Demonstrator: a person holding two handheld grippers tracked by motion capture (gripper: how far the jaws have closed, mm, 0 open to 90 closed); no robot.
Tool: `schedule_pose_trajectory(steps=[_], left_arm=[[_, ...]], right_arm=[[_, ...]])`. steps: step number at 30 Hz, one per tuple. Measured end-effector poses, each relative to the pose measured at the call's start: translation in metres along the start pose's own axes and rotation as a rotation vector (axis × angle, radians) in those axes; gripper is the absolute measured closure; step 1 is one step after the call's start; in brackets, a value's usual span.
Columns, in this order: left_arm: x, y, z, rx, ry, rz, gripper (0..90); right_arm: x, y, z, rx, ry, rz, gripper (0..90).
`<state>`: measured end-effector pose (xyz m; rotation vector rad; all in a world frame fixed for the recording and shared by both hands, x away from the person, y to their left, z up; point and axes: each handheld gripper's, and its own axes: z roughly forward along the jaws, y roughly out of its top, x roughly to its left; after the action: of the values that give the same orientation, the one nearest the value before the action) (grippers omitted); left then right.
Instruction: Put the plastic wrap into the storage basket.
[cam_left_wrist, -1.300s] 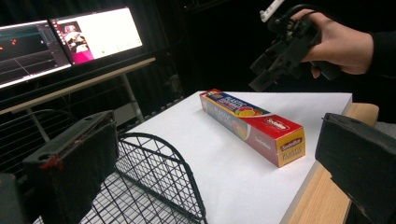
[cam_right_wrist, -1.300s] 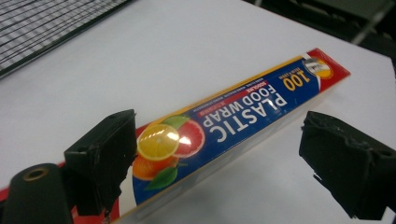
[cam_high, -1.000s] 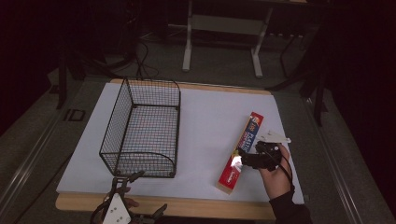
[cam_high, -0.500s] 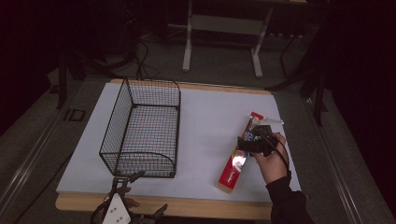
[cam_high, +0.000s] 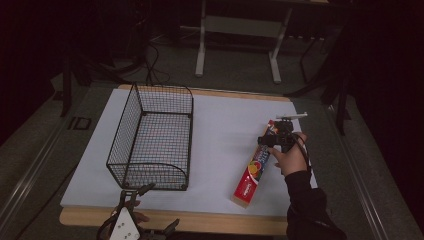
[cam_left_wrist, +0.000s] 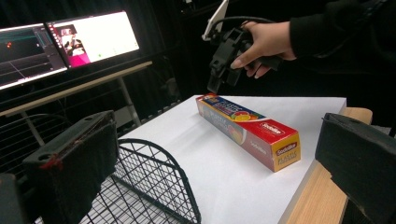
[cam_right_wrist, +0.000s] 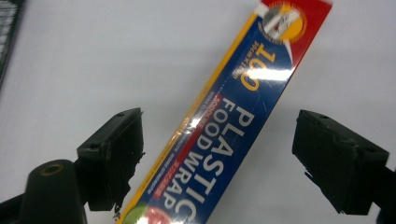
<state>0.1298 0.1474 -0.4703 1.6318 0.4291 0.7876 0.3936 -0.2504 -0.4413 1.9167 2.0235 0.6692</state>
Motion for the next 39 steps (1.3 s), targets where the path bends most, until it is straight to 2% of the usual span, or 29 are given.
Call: schedule_pose_trajectory(steps=[1, 3, 6, 7, 8, 12, 14, 15, 16, 17, 18, 19, 22, 24, 25, 28, 32, 33, 34, 35, 36, 39], left_arm=[[0.0, 0.0, 0.0, 0.001, 0.001, 0.001, 0.1], [0.0, 0.0, 0.0, 0.0, 0.0, 0.001, 0.1], [0.0, 0.0, -0.001, -0.004, 0.001, 0.0, 0.1], [0.0, 0.0, -0.001, -0.004, 0.001, 0.0, 0.1], [0.0, 0.0, -0.001, -0.003, 0.001, -0.001, 0.1], [0.0, 0.001, -0.001, -0.005, 0.002, 0.001, 0.1], [-0.001, 0.001, -0.001, -0.004, 0.002, 0.005, 0.1], [-0.001, 0.001, -0.001, -0.004, 0.0, 0.007, 0.1], [-0.001, 0.001, -0.001, -0.005, 0.0, 0.007, 0.1], [-0.001, 0.001, -0.001, -0.005, 0.0, 0.007, 0.1], [-0.001, 0.001, -0.001, -0.004, 0.0, 0.007, 0.1], [-0.001, 0.001, -0.001, -0.003, 0.001, 0.006, 0.1], [-0.001, 0.001, -0.002, -0.006, 0.004, 0.007, 0.1], [-0.001, 0.001, -0.001, -0.003, 0.006, 0.006, 0.1], [-0.001, 0.001, -0.001, -0.003, 0.005, 0.003, 0.1], [-0.001, 0.001, -0.001, 0.0, 0.005, 0.005, 0.1], [-0.001, 0.001, -0.001, -0.001, 0.007, 0.003, 0.1], [-0.001, 0.001, 0.0, 0.002, 0.006, 0.001, 0.1], [0.0, 0.001, 0.0, -0.001, 0.006, -0.002, 0.0], [0.0, 0.001, 0.0, -0.001, 0.006, -0.002, 0.1], [0.0, 0.001, 0.0, -0.002, 0.007, -0.002, 0.1], [0.0, 0.001, -0.001, -0.007, 0.008, 0.0, 0.1]], right_arm=[[-0.001, 0.002, 0.004, 0.016, -0.01, 0.014, 17.2], [-0.005, 0.005, 0.011, 0.041, -0.001, 0.063, 17.3], [-0.006, 0.005, 0.022, 0.069, -0.016, 0.104, 17.2], [-0.006, 0.005, 0.022, 0.069, -0.016, 0.104, 17.2], [-0.008, 0.001, 0.033, 0.099, -0.024, 0.143, 17.2], [-0.006, -0.007, 0.046, 0.138, 0.006, 0.206, 17.2], [-0.005, -0.009, 0.049, 0.148, 0.006, 0.212, 17.3], [-0.003, -0.013, 0.054, 0.157, 0.016, 0.241, 17.3], [-0.003, -0.013, 0.054, 0.157, 0.016, 0.241, 17.3], [-0.002, -0.018, 0.059, 0.175, 0.022, 0.271, 19.2], [-0.002, -0.018, 0.059, 0.175, 0.022, 0.271, 19.2], [-0.001, -0.021, 0.062, 0.178, 0.022, 0.292, 20.6], [0.002, -0.023, 0.064, 0.184, 0.004, 0.279, 21.1], [0.008, -0.024, 0.064, 0.169, -0.034, 0.262, 22.2], [0.008, -0.024, 0.064, 0.169, -0.034, 0.262, 22.2], [0.013, -0.026, 0.065, 0.174, -0.073, 0.256, 24.4], [0.014, -0.028, 0.064, 0.155, -0.081, 0.265, 27.1], [0.019, -0.027, 0.061, 0.151, -0.12, 0.257, 31.0], [0.022, -0.025, 0.058, 0.145, -0.117, 0.239, 33.3], [0.022, -0.025, 0.058, 0.145, -0.117, 0.239, 33.3], [0.022, -0.025, 0.057, 0.149, -0.089, 0.243, 33.9], [0.022, -0.025, 0.056, 0.154, -0.088, 0.243, 34.3]])
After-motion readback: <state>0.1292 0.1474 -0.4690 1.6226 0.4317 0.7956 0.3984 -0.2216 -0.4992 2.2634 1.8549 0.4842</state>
